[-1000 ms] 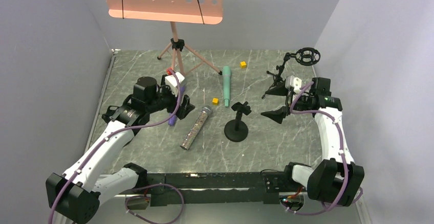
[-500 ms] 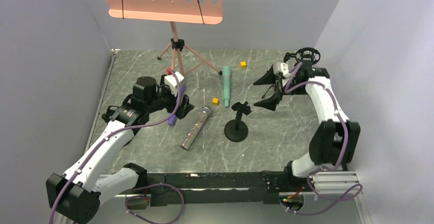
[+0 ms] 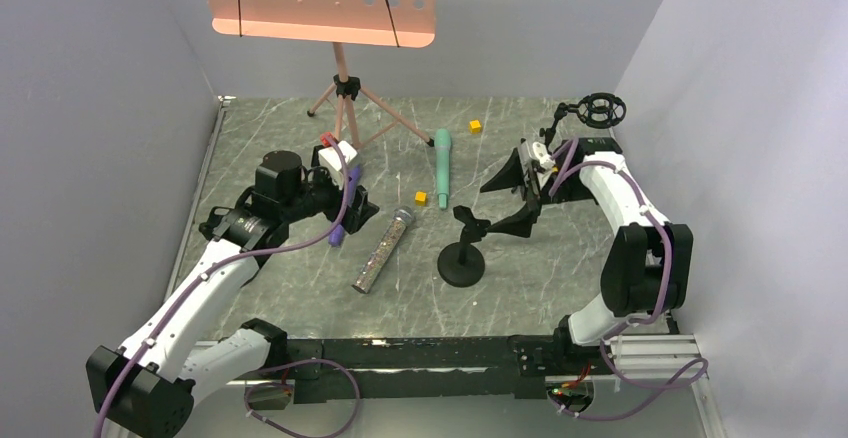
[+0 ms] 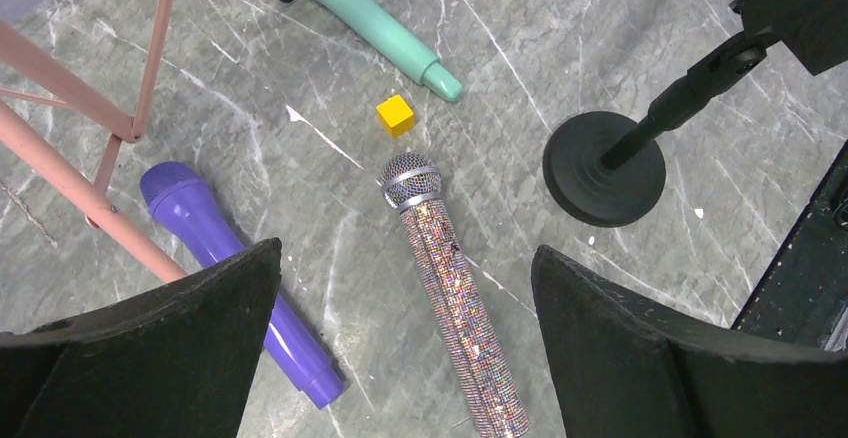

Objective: Attach the microphones to the stand

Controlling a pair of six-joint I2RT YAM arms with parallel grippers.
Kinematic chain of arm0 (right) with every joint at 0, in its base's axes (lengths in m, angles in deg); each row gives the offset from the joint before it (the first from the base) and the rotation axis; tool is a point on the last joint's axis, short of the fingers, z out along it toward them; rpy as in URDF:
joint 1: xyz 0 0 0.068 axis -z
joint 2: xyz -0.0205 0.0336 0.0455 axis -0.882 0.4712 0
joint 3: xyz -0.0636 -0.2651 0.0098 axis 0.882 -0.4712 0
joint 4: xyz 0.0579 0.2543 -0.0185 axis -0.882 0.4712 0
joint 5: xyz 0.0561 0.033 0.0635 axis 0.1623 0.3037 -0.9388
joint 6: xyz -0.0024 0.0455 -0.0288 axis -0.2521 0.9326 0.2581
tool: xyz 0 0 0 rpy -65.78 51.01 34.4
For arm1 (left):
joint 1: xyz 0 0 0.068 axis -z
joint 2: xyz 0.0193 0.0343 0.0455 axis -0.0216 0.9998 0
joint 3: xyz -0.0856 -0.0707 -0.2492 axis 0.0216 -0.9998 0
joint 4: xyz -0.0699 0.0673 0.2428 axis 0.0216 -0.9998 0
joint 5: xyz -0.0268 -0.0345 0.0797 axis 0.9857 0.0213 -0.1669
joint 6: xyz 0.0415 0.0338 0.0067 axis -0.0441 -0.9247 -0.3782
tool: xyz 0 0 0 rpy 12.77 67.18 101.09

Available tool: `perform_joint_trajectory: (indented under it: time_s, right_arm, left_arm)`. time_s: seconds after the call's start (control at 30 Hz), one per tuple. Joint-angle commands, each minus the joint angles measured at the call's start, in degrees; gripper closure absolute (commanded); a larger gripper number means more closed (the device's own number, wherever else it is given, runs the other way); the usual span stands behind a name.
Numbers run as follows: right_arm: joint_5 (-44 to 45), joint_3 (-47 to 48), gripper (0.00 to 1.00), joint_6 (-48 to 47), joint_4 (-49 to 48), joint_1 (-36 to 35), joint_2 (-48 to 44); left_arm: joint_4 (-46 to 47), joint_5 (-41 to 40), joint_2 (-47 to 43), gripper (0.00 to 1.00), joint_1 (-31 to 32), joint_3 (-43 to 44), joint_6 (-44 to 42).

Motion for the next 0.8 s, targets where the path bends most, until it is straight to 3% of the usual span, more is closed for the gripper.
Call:
perform_joint_trajectory:
  time_s: [0.0, 0.13, 0.3, 0.37, 0.47, 0.57, 0.63, 0.77]
  right_arm:
    - [-0.41, 1.10, 0.00, -0.05, -0.50, -0.14, -1.69]
    - [2.20, 0.68, 0.00, 15.99, -11.87, 2.92, -5.52]
    - [13.54, -11.52, 0.00, 50.77, -46.22, 4.78, -19.73]
    - [13.56, -12.08, 0.00, 49.59, -42.43, 5.38, -22.66]
    - [11.34, -13.50, 0.00, 45.90, -37.49, 6.37, -24.98]
    - [9.21, -17.85, 0.00, 47.90, -41.32, 8.34, -28.96]
    - [7.48, -18.89, 0.00, 48.94, -42.71, 10.02, -29.74]
    - [5.70, -20.75, 0.00, 50.21, -45.21, 10.96, -32.14]
  left_arm:
    - [1.32, 1.23, -0.28, 0.01, -0.24, 0.33, -0.36]
    - [1.19, 0.91, -0.12, 0.01, -0.24, 0.30, -0.42]
    - [1.67, 2.40, 0.11, 0.01, -0.24, 0.13, -0.46]
    - [2.26, 5.51, -0.21, 0.01, -0.24, 0.02, -0.60]
    - [7.11, 19.63, -1.51, 0.01, -0.13, -2.60, -3.15]
    - [28.26, 32.36, -3.56, 0.01, 1.18, -13.72, -2.22]
    - [38.38, 33.86, -2.65, 0.01, 4.77, -17.90, -0.88]
    - [37.11, 26.73, 3.03, 0.01, 15.01, -15.05, -6.21]
